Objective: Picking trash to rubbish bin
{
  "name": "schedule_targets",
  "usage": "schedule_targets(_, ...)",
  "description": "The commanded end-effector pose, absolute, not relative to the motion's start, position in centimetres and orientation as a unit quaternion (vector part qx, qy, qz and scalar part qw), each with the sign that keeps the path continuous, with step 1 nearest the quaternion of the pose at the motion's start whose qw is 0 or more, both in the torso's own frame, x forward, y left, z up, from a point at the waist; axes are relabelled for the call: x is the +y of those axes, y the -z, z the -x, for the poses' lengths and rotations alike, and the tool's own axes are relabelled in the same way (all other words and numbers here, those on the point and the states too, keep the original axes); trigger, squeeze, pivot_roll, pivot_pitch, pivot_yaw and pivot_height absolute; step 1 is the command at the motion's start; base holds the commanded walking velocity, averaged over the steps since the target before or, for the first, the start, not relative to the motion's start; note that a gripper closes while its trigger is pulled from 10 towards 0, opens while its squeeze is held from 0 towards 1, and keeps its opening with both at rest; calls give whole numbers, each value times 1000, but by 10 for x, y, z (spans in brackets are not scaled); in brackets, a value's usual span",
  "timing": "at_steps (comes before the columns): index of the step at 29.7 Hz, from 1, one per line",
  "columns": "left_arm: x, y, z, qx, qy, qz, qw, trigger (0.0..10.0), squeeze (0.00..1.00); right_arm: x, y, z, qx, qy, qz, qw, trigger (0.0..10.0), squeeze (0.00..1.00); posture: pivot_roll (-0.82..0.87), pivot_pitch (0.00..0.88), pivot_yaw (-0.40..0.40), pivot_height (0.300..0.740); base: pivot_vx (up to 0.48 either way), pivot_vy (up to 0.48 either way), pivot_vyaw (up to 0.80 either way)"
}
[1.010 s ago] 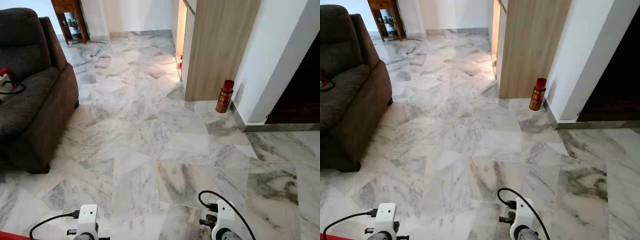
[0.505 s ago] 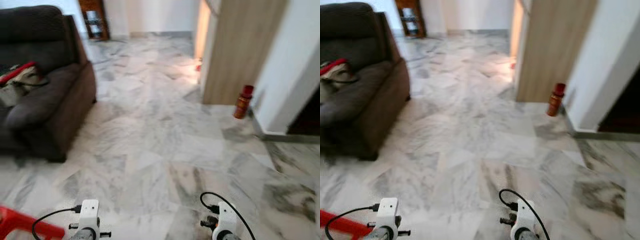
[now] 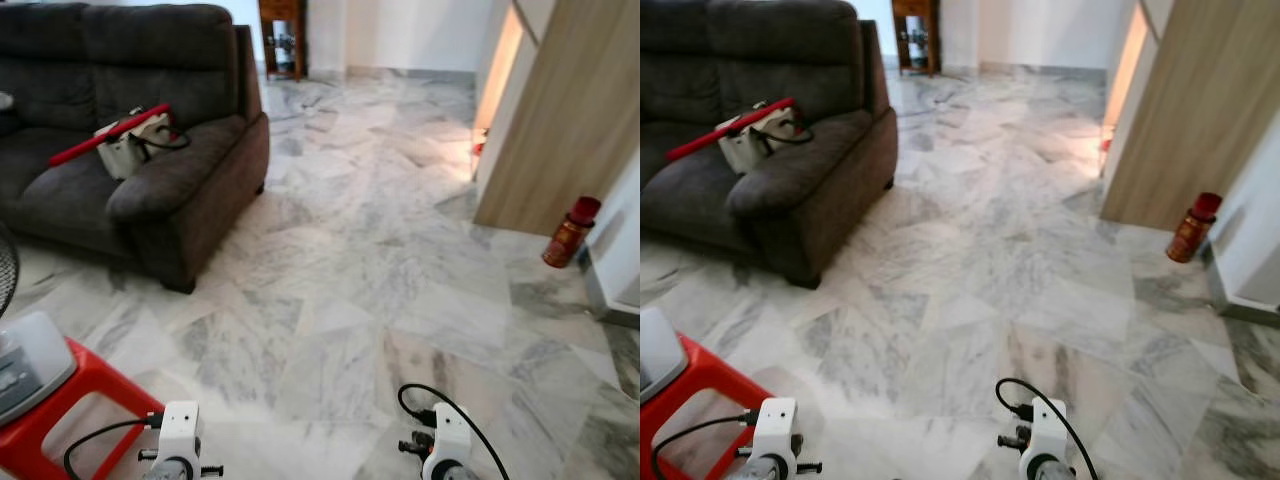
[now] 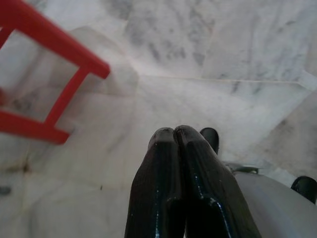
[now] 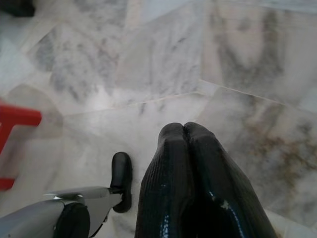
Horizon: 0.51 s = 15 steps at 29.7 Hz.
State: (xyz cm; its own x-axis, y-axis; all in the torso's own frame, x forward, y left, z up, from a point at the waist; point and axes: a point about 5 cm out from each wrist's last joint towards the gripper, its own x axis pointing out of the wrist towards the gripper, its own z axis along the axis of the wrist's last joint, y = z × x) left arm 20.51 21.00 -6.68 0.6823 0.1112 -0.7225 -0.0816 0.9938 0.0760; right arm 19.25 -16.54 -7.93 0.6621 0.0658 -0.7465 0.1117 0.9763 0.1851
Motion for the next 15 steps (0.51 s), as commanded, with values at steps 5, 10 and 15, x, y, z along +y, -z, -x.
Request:
schedule_targets(5, 211, 68, -202, 401, -51, -27, 914, 10000, 0, -162, 80, -192, 411, 10, -112, 905, 10000, 0, 1, 0, 39, 740, 0, 0, 800)
schedule_targets(10, 212, 69, -200, 405, -48, -33, 912, 10000, 0, -160, 81, -190, 413, 9, -114, 904, 10000, 0, -4, 0, 52, 740, 0, 0, 800)
schedule_targets(15, 213, 70, -199, 408, -46, -38, 911, 10000, 0, -159, 81, -190, 413, 9, -114, 903, 10000, 0, -7, 0, 60, 740, 0, 0, 800)
